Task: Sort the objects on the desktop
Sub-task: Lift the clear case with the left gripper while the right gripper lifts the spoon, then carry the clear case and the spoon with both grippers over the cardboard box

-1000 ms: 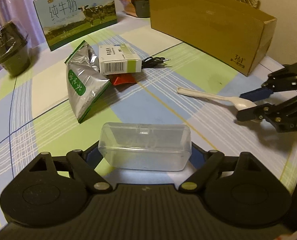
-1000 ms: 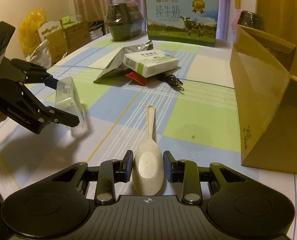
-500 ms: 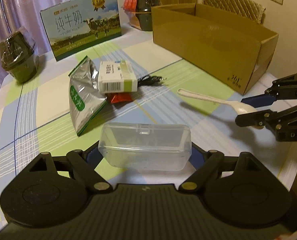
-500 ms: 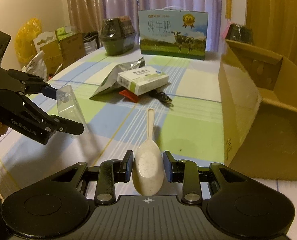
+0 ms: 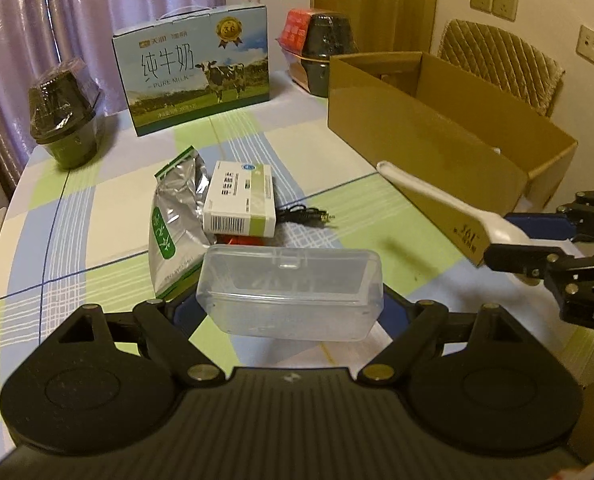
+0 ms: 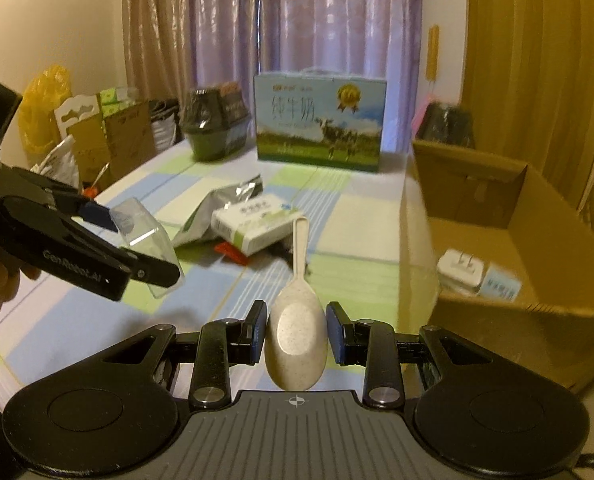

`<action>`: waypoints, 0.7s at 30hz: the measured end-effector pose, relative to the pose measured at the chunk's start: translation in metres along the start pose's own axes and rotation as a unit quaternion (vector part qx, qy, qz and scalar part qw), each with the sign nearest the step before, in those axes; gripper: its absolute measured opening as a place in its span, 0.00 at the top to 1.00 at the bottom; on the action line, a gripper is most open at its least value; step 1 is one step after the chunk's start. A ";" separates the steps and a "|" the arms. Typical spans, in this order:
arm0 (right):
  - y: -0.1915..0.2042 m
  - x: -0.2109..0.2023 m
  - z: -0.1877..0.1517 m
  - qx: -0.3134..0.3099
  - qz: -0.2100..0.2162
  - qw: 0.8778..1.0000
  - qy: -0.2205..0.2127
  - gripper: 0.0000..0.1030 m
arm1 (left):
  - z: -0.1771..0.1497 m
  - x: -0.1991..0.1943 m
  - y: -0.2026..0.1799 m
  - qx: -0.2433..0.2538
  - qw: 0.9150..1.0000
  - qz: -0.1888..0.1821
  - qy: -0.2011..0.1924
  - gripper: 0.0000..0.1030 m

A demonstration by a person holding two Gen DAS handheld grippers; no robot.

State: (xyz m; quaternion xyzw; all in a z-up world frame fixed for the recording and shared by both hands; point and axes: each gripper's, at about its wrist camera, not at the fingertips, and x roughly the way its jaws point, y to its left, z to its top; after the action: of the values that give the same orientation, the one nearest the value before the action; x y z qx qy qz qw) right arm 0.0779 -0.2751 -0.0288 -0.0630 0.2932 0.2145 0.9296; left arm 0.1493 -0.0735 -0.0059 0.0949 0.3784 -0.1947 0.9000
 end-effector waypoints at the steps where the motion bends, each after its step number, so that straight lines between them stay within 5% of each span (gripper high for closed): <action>1: -0.001 -0.003 0.003 0.000 -0.001 1.000 -0.004 0.72 | 0.003 -0.001 -0.001 -0.001 1.000 0.001 -0.001 0.19; 21: -0.030 -0.040 0.035 0.011 -0.046 0.998 -0.048 0.71 | 0.046 -0.019 -0.043 -0.022 0.999 -0.022 -0.038 0.19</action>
State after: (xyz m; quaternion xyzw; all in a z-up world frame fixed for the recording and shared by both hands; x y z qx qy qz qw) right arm 0.0798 -0.3083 0.0227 -0.0554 0.2475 0.1713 0.9520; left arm 0.1481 -0.1221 0.0384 0.0591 0.3499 -0.2093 0.9112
